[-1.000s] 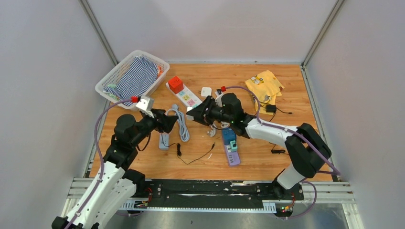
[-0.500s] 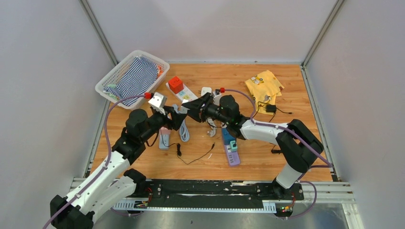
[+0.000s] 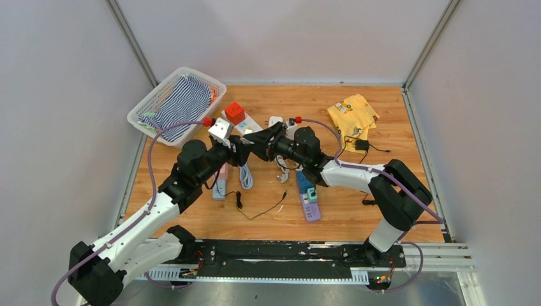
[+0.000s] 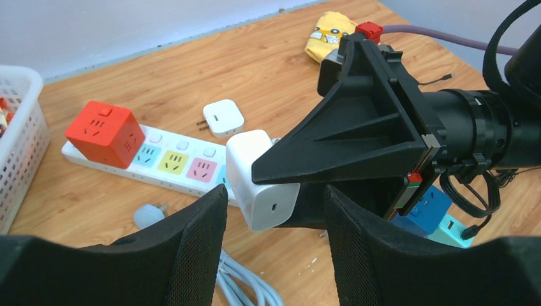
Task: Insert the plug
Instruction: Pick up the plug from the center of the board.
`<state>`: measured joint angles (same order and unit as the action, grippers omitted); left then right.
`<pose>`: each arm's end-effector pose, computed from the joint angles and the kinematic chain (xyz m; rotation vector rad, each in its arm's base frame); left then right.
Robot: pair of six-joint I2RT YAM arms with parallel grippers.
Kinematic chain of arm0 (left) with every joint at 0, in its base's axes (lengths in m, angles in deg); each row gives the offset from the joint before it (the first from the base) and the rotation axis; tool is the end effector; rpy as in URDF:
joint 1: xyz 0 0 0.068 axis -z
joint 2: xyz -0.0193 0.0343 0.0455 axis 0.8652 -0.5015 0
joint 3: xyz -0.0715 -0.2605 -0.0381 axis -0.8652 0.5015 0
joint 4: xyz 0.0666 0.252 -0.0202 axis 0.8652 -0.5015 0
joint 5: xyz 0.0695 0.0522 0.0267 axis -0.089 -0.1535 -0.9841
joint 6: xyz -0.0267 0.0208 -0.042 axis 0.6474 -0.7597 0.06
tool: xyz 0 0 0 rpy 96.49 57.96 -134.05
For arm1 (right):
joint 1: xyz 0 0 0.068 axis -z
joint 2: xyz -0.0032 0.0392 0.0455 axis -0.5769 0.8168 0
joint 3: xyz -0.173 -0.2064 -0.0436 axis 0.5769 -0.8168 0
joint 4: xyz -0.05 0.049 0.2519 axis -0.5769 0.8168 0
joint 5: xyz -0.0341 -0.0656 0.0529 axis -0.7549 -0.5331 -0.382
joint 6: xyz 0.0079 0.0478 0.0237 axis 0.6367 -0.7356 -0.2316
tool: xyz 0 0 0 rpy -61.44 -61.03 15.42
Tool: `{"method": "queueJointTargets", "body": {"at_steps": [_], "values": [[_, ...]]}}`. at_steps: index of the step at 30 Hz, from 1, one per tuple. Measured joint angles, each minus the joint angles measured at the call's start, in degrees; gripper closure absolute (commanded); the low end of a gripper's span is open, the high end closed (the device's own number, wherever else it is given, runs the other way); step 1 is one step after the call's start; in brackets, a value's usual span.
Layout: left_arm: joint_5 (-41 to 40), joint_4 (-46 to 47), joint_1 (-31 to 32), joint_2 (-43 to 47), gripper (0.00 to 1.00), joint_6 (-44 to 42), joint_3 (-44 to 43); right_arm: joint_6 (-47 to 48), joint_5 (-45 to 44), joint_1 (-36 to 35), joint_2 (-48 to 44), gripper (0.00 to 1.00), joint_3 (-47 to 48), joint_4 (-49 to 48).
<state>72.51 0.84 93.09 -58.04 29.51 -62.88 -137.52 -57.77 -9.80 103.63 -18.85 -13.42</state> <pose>0.1757 -0.1166 0.3073 0.4069 1.6312 -0.5679 0.2509 0.2666 0.2586 0.5607 1.9075 2.0660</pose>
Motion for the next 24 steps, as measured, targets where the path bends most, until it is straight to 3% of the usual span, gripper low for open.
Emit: {"method": "queueJointTargets", "body": {"at_steps": [6,11,17,20,24], "values": [[-1.60,0.26,0.72,-2.05,0.46,-1.33,-0.09,-0.20,-0.37,0.00,0.00,0.72,-0.02,-0.52],[-2.89,0.42,0.96,-4.04,0.55,-1.99,-0.48,-0.28,-0.44,-0.02,0.00,0.72,-0.02,-1.01],[-3.02,0.28,1.46,-5.18,1.00,-2.71,-1.05,-0.31,-1.84,-0.24,0.02,0.68,-0.55,-1.77],[-2.91,-0.22,1.57,-5.31,1.00,-2.08,-1.07,-0.31,-2.10,-0.26,0.02,0.59,-1.51,-2.89],[-2.60,-1.33,1.81,-5.90,1.00,-0.87,-1.07,-0.09,-2.14,-0.24,0.02,0.34,-3.32,-4.37]]}}
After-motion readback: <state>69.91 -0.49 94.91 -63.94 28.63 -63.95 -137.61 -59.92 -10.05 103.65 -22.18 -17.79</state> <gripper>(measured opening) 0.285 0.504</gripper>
